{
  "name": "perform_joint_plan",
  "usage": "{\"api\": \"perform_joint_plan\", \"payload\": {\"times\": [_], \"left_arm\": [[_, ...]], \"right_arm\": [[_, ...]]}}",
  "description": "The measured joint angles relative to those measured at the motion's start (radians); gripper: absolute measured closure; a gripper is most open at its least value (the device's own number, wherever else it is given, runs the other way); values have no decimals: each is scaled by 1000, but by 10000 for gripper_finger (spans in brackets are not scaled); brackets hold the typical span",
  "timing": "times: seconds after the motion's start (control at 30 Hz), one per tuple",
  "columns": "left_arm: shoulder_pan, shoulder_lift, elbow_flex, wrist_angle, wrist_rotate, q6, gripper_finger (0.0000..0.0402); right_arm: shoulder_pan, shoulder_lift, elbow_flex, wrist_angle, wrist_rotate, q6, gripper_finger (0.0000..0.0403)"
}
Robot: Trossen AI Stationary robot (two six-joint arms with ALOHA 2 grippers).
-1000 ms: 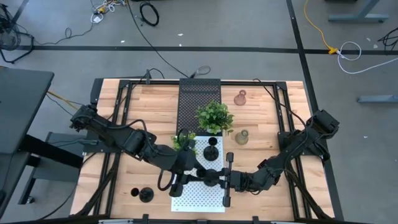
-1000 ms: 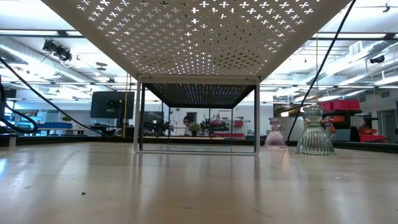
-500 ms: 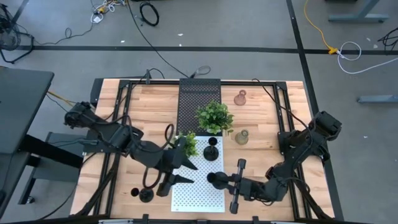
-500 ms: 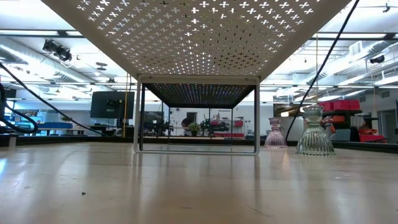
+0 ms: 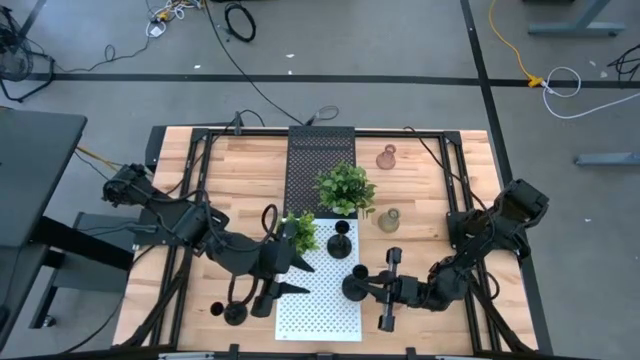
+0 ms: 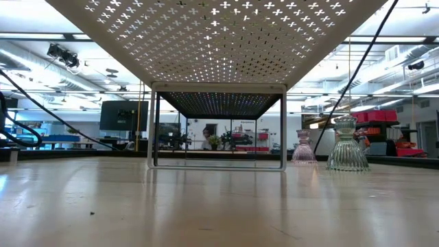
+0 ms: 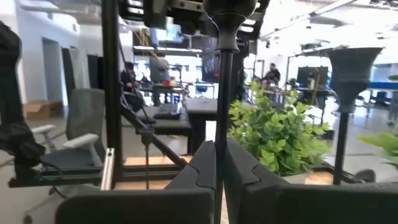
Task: Pick & Place candle stick holders
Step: Put the top black candle holder on the white shelf
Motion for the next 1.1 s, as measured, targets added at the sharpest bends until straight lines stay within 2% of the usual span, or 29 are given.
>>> {"api": "perform_joint_plan", "payload": {"times": [0.1,0.47,0.7,1.1], "left_arm": [[0,0,0,0,-15,2,204],[3,1,0,-1,-16,5,204],[3,1,0,-2,-16,4,204],[3,1,0,-9,-16,-7,204]], "right_arm": [[-17,15,-1,6,5,2,403],[-60,30,4,6,-148,50,403],[-73,140,78,17,-149,-14,403],[-68,142,85,41,-123,-54,403]]}}
